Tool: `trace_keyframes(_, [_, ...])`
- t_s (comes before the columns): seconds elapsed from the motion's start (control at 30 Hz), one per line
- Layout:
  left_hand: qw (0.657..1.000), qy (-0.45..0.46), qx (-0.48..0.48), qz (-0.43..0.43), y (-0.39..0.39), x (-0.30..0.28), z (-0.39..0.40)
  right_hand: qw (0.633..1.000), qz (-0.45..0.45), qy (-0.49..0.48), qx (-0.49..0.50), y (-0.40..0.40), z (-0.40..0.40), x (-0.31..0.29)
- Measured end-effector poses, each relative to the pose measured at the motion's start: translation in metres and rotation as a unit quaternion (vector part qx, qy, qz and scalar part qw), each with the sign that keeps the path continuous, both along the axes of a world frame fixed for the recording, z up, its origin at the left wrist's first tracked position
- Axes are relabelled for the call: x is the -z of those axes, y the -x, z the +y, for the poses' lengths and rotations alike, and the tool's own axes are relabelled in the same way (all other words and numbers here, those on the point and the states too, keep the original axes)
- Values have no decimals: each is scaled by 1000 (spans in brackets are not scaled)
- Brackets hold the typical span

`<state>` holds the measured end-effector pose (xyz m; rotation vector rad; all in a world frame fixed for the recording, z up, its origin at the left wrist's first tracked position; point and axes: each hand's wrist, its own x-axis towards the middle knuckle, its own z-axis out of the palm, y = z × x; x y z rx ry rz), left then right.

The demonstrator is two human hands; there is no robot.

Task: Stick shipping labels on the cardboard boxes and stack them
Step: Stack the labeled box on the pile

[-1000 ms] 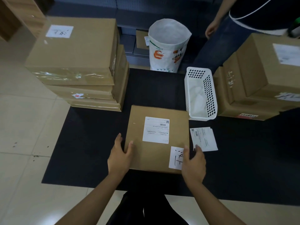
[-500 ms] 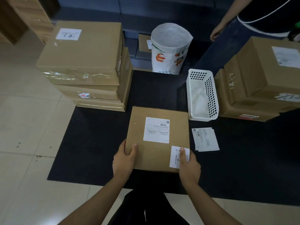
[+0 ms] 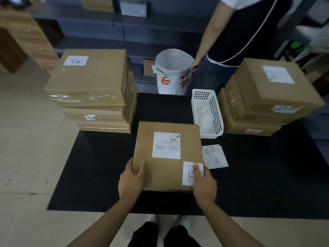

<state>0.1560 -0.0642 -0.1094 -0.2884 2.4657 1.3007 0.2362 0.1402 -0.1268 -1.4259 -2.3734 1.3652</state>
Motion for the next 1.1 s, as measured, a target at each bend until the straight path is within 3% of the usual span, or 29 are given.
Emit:
trace_keyframes(0.27, [999,-2,-6,38,-51,-15,80,999,34,-10,14,-55,75,-8])
trace_keyframes(0.6, [1000,1,-5,25,-143,-23,217,999,-10,-44,26,-151,212,-27])
trace_keyframes(1.1, [998,15,50,18,-176,-31,288,997,-1,-25,68,-200,276,-29])
